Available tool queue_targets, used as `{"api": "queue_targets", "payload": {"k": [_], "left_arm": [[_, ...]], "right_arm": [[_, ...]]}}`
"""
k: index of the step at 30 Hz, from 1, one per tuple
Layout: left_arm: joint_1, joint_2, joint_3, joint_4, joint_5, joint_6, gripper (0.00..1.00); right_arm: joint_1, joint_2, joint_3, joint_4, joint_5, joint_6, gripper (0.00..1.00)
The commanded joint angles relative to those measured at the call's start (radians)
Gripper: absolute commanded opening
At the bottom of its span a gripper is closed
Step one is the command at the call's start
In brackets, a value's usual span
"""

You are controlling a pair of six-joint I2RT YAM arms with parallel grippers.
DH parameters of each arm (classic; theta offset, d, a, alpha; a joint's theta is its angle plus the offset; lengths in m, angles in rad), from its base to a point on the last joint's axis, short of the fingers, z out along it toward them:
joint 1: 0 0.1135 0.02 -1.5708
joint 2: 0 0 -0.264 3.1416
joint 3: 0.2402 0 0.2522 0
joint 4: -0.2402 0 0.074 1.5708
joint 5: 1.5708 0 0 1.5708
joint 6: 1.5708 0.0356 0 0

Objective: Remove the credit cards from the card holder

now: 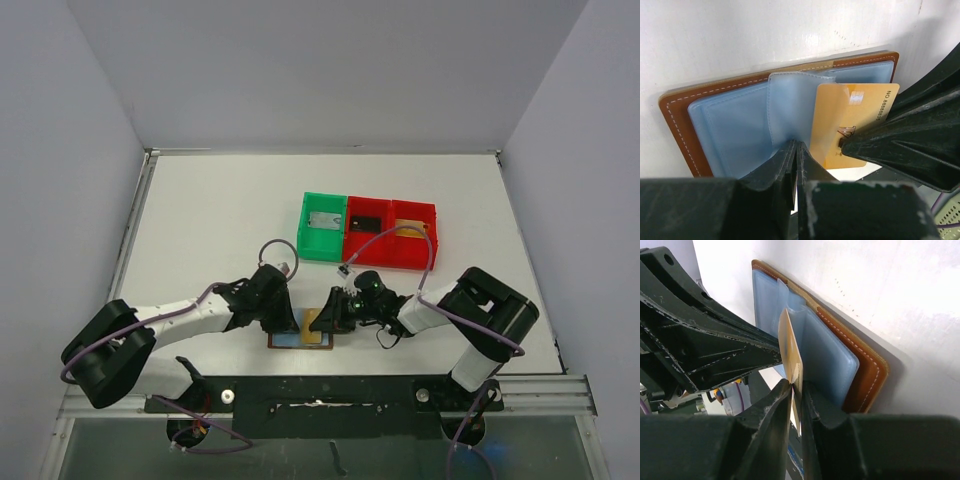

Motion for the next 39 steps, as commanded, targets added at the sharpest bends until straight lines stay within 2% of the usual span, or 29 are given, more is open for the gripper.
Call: {"api": "queue_targets", "payload": {"k": [1,3,5,6,7,8,13,16,19,23,25,29,32,35,37,39], "left_arm": [[-0.001,-0.024,-0.019,-0.02,-0.039,0.003,0.02],[-0.001,-0.03,-0.022,-0.011,-0.032,0.003,0.02],[-0.001,-0.033,-0.024,-0.009,-0.028,0.002,0.02],[-0.001,-0.034,-0.024,-0.008,-0.028,0.003,0.02],[-0.001,-0.036,-0.024,-0.006,-0.027,0.003,0.02],[-0.001,-0.035,-0.023,-0.003,-0.023,0.003,0.02],[-0.001,-0.042,-0.016,-0.008,-0.017,0.004,0.02],[0.0,-0.071,-0.003,-0.028,-0.028,0.006,0.03],[-0.001,-0.126,0.0,-0.008,0.008,0.019,0.09],[0.0,-0.233,0.008,-0.018,0.015,0.017,0.17],[0.0,-0.281,0.014,-0.034,0.009,0.016,0.26],[0.003,-0.357,0.035,-0.083,-0.03,0.012,0.37],[0.005,-0.397,0.047,-0.119,-0.065,0.006,0.41],[0.007,-0.431,0.047,-0.13,-0.079,-0.005,0.43],[0.008,-0.451,0.043,-0.134,-0.081,-0.011,0.44],[0.009,-0.459,0.042,-0.142,-0.084,-0.011,0.44]], "right_arm": [[-0.014,-0.044,-0.018,0.055,0.034,0.014,0.15],[-0.028,-0.073,-0.037,0.044,0.039,0.014,0.2],[-0.035,-0.091,-0.049,0.029,0.039,0.012,0.2],[-0.036,-0.095,-0.052,0.025,0.039,0.006,0.15],[-0.035,-0.096,-0.052,0.026,0.029,0.0,0.04],[-0.036,-0.094,-0.053,0.036,0.017,-0.003,0.0],[-0.051,-0.118,-0.056,0.035,0.0,-0.014,0.0],[-0.071,-0.193,-0.045,-0.088,0.03,-0.064,0.0],[-0.126,-0.341,-0.031,-0.261,0.052,-0.148,0.0],[-0.228,-0.555,0.019,-0.501,0.026,-0.326,0.0],[-0.276,-0.642,0.083,-0.655,0.036,-0.448,0.0],[-0.333,-0.769,0.201,-0.835,0.2,-0.663,0.0],[-0.342,-0.827,0.265,-0.859,0.342,-0.863,0.0],[-0.342,-0.856,0.285,-0.815,0.458,-1.1,0.0],[-0.341,-0.836,0.298,-0.824,0.478,-1.346,0.0],[-0.343,-0.787,0.328,-0.849,0.619,-1.475,0.0]]}}
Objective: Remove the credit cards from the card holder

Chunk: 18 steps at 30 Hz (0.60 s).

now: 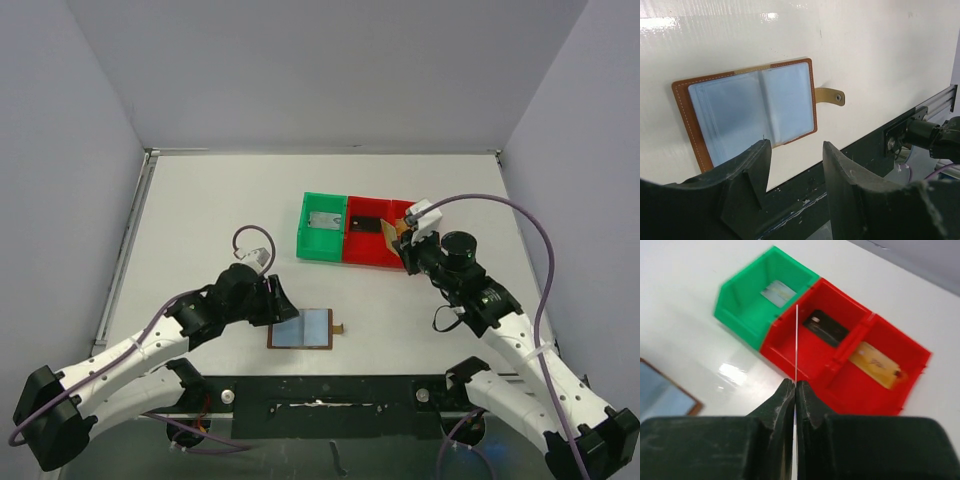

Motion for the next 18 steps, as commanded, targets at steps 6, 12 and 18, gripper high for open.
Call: {"api": "queue_targets", "payload": {"k": [6,12,18], "left_arm": [[0.011,-0.032,0.036,-0.027,-0.028,-0.008,0.45],[0.027,-0.002,0.056,-0.006,-0.022,0.007,0.46],[0.041,0.008,0.071,-0.03,-0.013,0.033,0.47]], "right_arm": [[-0.13,0.243,0.1,-0.006,0.265,-0.702,0.0],[-0.207,0.288,0.057,0.119,0.087,-0.874,0.0],[-0.23,0.374,0.095,0.096,0.029,-0.962,0.0]]}}
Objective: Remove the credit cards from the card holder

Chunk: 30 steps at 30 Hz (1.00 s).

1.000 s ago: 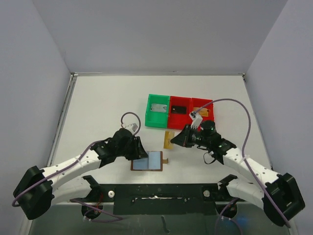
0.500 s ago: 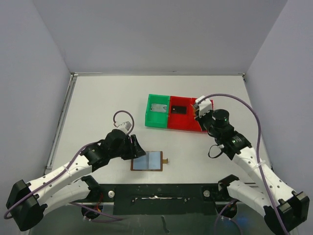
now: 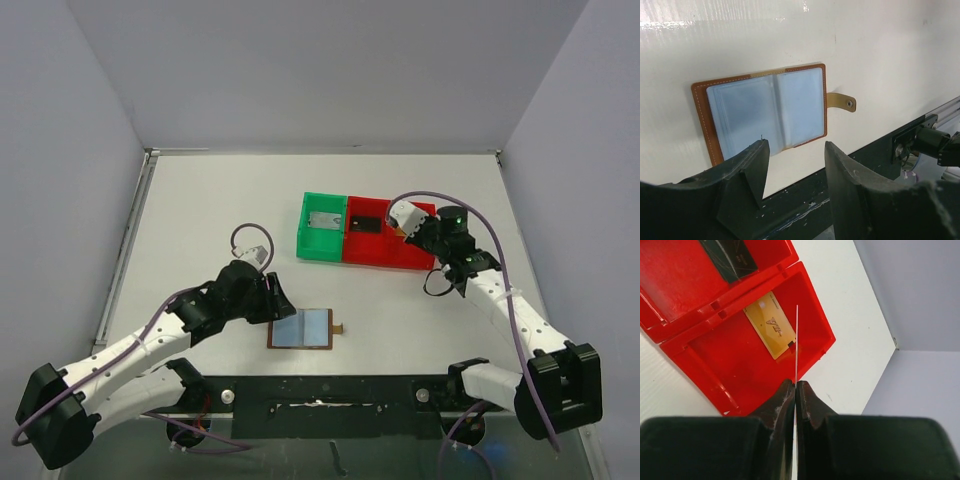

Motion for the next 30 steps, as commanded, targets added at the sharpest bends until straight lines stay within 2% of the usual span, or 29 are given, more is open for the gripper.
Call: {"api": "queue_targets", "payload": {"k": [1,11,17,30], "left_arm": [[0.015,-0.012,0.042,0.017,0.008,0.024,0.47],[0.096,-0.028,0.022,0.041,0.078,0.046,0.5],[0.164,-0.049,0.007,0.04,0.125,0.069,0.53],[0.226,-0.061,-0.004,0.032,0.191,0.094,0.53]], "right_arm": [[-0.01,0.063,0.047,0.058,-0.077,-0.121,0.0],[-0.054,0.171,0.09,0.042,-0.134,-0.195,0.0],[-0.056,0.237,0.105,0.108,-0.125,-0.214,0.0],[-0.07,0.457,0.245,0.052,-0.077,-0.328,0.0]]}}
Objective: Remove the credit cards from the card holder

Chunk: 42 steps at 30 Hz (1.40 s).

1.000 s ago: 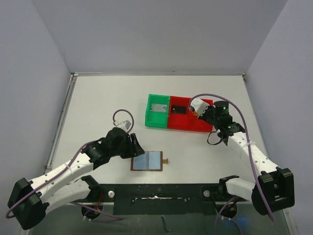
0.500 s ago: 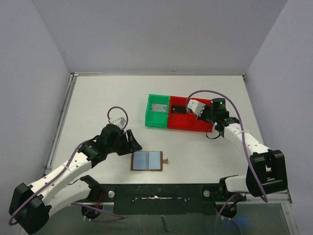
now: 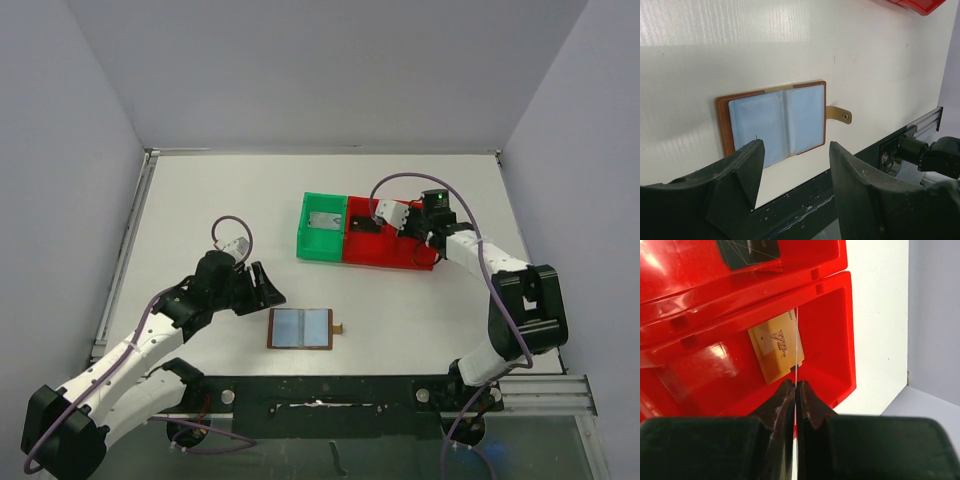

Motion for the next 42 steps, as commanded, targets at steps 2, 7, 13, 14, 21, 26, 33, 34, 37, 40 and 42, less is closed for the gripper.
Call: {"api": "queue_targets", "payload": {"k": [2,7,13,14,21,26,33,34,37,40,42], "left_arm": [[0.01,-0.015,0.006,0.031,0.035,0.027,0.53],[0.013,-0.02,0.004,0.025,0.039,0.026,0.53],[0.019,-0.036,-0.001,0.008,0.037,0.025,0.53],[0.019,-0.038,-0.003,0.007,0.038,0.024,0.53],[0.021,-0.042,-0.008,0.0,0.035,0.02,0.53],[0.021,-0.047,-0.007,-0.008,0.037,0.019,0.53],[0.021,-0.064,-0.01,-0.025,0.038,0.017,0.53],[0.021,-0.067,-0.011,-0.026,0.04,0.017,0.53],[0.021,-0.079,-0.01,-0.04,0.042,0.016,0.53],[0.022,-0.101,-0.012,-0.059,0.033,0.014,0.54],[0.021,-0.11,-0.017,-0.064,0.031,0.008,0.54]], "right_arm": [[-0.011,0.074,0.095,0.018,0.021,-0.052,0.0],[-0.012,0.14,0.127,0.049,0.014,-0.048,0.0],[-0.01,0.189,0.139,0.071,0.019,-0.042,0.09],[-0.01,0.192,0.134,0.08,0.021,-0.042,0.1],[-0.007,0.212,0.124,0.094,0.016,-0.009,0.13],[-0.005,0.226,0.129,0.095,0.017,0.015,0.2],[-0.005,0.232,0.138,0.071,0.029,0.024,0.27],[-0.006,0.231,0.135,0.072,0.027,0.028,0.27],[-0.006,0.216,0.131,0.077,0.013,0.045,0.3],[-0.006,0.207,0.136,0.073,0.01,0.058,0.34],[-0.009,0.195,0.134,0.078,0.005,0.068,0.34]]}}
